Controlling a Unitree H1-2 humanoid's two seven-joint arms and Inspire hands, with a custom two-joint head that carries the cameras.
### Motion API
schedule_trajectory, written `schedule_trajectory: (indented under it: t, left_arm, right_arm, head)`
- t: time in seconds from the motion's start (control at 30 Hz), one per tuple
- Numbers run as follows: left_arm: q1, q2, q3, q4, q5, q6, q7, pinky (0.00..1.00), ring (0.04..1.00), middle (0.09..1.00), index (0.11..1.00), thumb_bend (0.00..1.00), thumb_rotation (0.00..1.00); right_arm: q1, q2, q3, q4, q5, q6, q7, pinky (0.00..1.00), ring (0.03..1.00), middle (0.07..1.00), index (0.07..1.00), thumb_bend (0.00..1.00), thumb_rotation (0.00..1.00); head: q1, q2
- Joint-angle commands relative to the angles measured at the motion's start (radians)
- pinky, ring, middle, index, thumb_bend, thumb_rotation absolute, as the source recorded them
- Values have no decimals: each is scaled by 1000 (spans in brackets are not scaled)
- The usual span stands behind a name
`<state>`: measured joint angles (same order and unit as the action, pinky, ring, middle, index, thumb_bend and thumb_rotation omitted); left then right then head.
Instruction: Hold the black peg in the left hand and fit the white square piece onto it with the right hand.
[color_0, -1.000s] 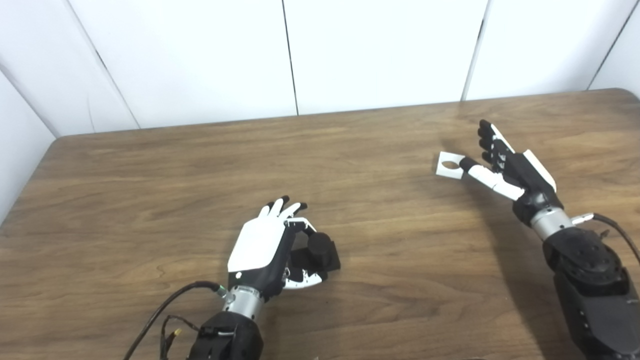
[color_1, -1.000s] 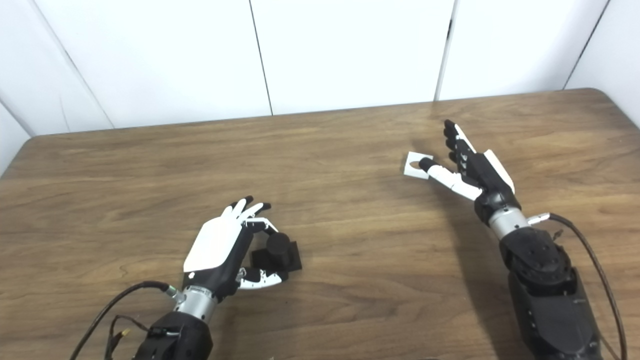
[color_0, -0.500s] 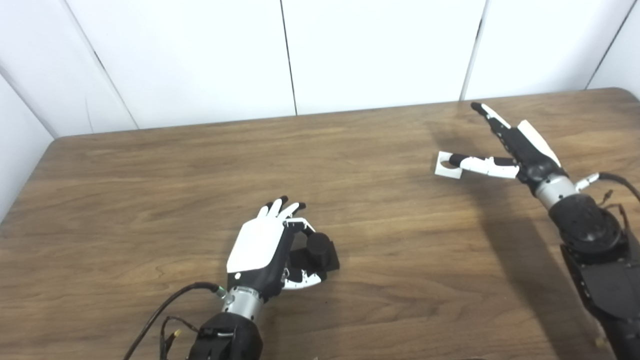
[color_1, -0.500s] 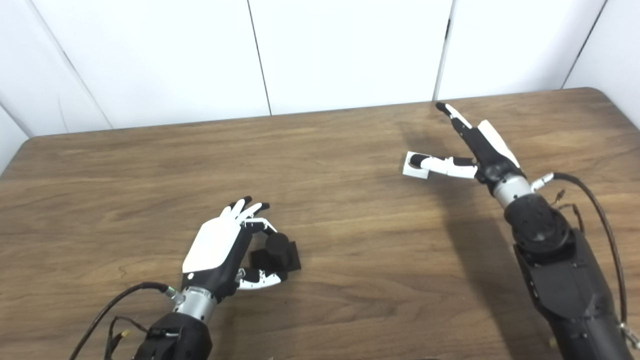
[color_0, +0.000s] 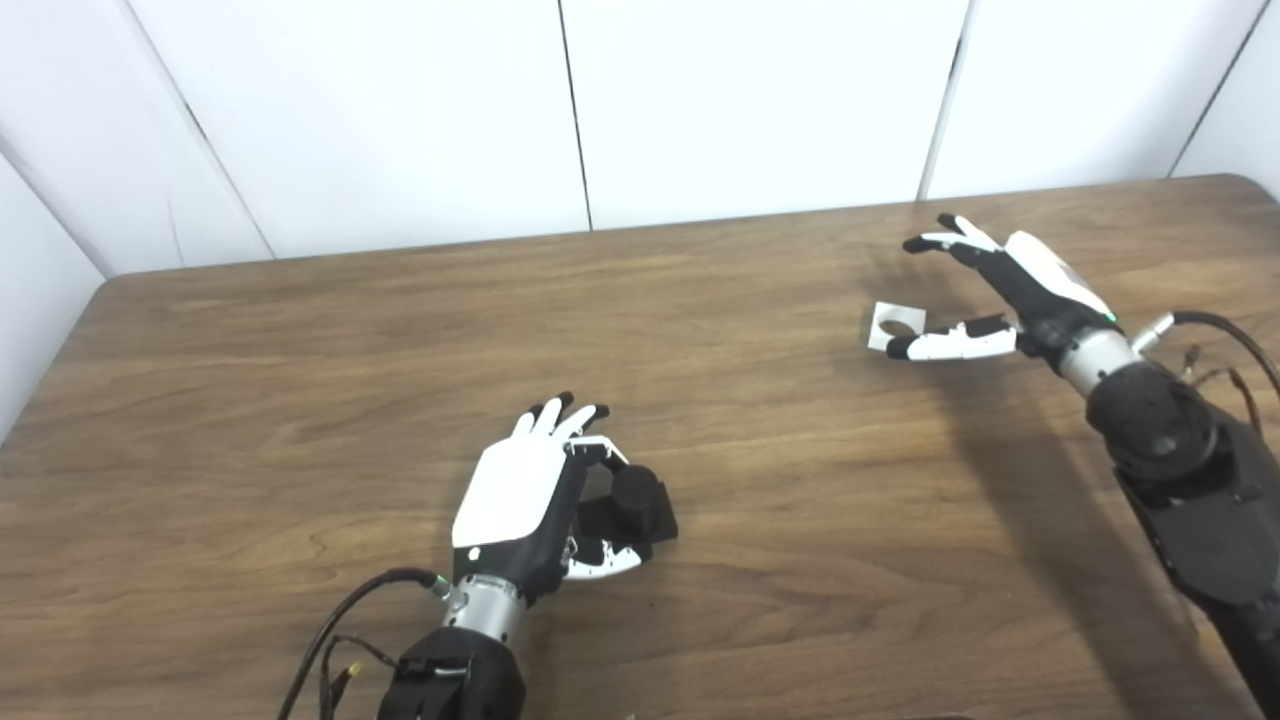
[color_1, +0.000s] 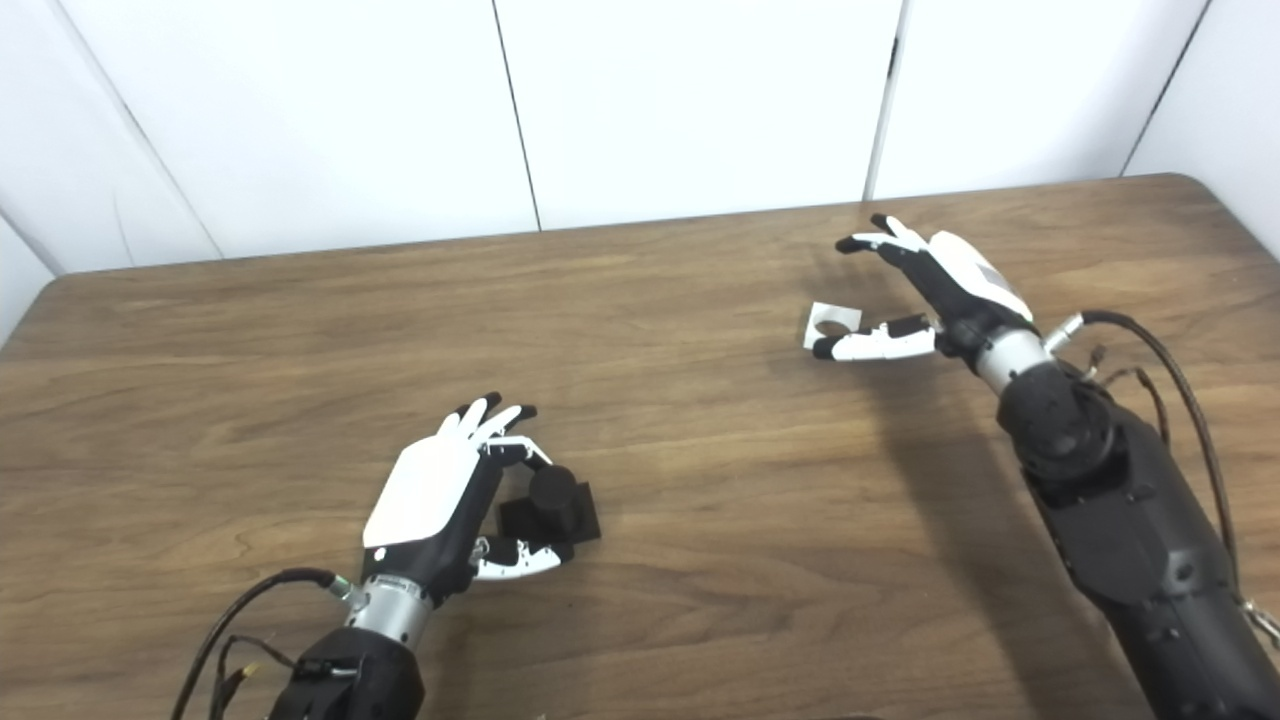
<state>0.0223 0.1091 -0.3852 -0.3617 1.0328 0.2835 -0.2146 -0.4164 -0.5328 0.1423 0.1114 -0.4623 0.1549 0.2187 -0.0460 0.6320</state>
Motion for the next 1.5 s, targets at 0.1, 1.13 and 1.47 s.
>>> schedule_trajectory:
  t: [0.1,1.13,1.47]
  left_arm:
    - [5,6,-1,1,14,0,-18,1000,1000,915,491,520,62]
    - [4,-1,-10,-3,30,2,-20,1000,1000,912,491,520,63]
    - [1,-5,-5,-2,26,3,-22,1000,1000,917,491,519,63]
  right_arm:
    - [-83,-48,20,7,-48,-13,26,1000,1000,1000,812,904,392]
    - [-232,-59,104,220,-141,-19,72,1000,1000,1000,790,876,398]
    - [-244,-64,149,198,-182,5,126,1000,1000,1000,753,875,383]
  head:
    - [-2,2]
    - [2,9]
    - [2,11]
